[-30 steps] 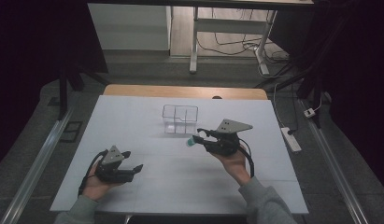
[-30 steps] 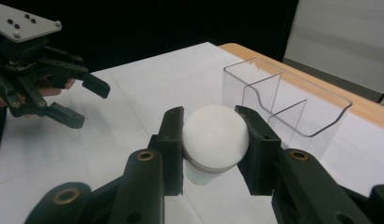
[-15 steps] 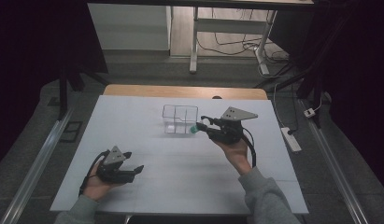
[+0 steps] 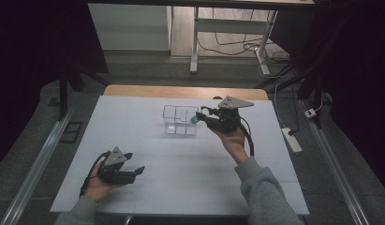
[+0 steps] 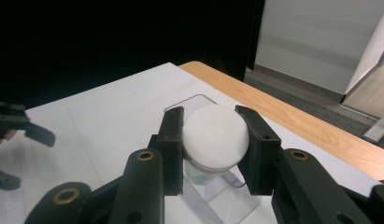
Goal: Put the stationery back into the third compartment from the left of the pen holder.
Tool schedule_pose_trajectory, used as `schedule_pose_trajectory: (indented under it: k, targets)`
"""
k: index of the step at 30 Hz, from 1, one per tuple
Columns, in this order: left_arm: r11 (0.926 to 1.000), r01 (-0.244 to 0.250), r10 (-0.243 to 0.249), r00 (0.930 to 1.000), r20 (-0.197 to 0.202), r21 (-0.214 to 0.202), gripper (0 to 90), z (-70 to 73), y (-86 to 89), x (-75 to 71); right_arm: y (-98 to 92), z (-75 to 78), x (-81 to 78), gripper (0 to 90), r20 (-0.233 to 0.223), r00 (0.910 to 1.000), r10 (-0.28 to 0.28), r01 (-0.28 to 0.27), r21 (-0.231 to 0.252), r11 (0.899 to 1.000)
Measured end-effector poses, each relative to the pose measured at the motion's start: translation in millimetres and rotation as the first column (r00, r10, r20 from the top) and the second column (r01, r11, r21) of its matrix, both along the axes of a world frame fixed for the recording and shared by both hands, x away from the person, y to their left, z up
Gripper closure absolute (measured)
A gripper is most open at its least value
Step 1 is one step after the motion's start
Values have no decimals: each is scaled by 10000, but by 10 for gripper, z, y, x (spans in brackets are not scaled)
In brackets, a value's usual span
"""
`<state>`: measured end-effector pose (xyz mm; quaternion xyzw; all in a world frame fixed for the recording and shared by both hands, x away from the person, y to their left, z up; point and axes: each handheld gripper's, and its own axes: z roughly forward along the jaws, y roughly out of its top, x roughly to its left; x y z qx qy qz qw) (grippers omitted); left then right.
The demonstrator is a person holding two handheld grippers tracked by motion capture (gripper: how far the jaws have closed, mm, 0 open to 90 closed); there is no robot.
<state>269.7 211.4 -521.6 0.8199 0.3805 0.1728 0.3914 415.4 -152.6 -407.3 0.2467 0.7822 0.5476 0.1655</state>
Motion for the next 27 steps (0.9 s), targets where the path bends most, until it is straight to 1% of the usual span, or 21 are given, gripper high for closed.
schedule_pose_trajectory:
  k: [5,7,13,17,20,23,27]
  targets:
    - [10000,72,-71,10000,-37,68,266,-10,-11,3,1,28,94,640,-118,9998,-181,184,277,9994]
    - [9999,106,-106,9999,-39,88,266,-10,-16,0,17,39,122,640,-110,9996,-253,254,112,9996]
    - [10000,84,-84,10000,-24,45,266,-8,-7,3,82,20,231,640,-204,9991,-359,359,2,9994]
    - [9999,119,-119,9999,-25,-12,266,-6,-4,4,135,2,328,639,-277,9983,-520,511,-339,9981]
    - [9999,145,-144,9999,-26,23,265,-9,-6,0,165,-19,400,640,-400,9974,-605,590,-380,9975]
    - [9999,155,-155,9999,-14,44,265,-12,-9,0,207,-40,452,640,-418,9972,-625,592,-749,9954]
    - [9999,141,-141,9999,-36,53,265,-17,-9,4,240,-70,510,639,-469,9965,-685,636,-998,9930]
